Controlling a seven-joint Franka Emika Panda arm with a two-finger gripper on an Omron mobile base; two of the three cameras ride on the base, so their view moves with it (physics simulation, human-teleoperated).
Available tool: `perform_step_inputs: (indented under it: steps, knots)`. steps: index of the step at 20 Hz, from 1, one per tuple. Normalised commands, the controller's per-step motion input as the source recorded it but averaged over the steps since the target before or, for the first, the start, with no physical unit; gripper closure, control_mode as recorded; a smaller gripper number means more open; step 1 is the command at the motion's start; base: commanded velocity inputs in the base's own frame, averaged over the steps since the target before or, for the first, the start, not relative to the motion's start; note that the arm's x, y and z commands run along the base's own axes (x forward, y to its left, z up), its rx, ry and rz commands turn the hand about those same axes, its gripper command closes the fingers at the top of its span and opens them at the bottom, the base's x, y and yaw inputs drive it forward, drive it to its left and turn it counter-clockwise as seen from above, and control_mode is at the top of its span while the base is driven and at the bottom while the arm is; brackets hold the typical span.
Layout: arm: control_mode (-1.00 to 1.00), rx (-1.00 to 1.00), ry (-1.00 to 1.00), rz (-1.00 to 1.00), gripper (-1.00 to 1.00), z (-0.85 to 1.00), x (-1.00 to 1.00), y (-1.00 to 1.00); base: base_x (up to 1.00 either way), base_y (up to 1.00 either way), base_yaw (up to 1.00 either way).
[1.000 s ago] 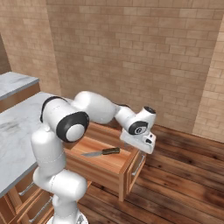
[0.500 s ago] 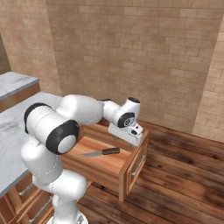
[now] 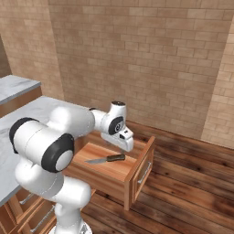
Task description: Pick up the knife from the drawer and place it on the cutting board. Then place the meat from the plate to the cutting board.
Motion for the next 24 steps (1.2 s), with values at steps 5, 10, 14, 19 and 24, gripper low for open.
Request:
perform_step_inputs:
  steps: [5, 10, 14, 19, 24]
  knots:
    - [-1.0, -0.01, 0.0, -0.19, -1.0, 0.0, 0.0, 0.07, 0.0, 0.0, 0.0]
    - [-1.0, 0.0, 0.01, -0.18, -1.0, -0.05, 0.0, 0.07, 0.0, 0.0, 0.0]
    - [-1.0, 0.0, 0.0, -0.18, -1.0, -0.1, 0.0, 0.08, 0.0, 0.0, 0.0]
    - [-1.0, 0.01, 0.0, -0.11, -1.0, -0.16, 0.0, 0.02, 0.0, 0.0, 0.0]
    - [-1.0, 0.0, 0.0, -0.03, -1.0, -0.25, 0.06, 0.1, 0.0, 0.0, 0.0]
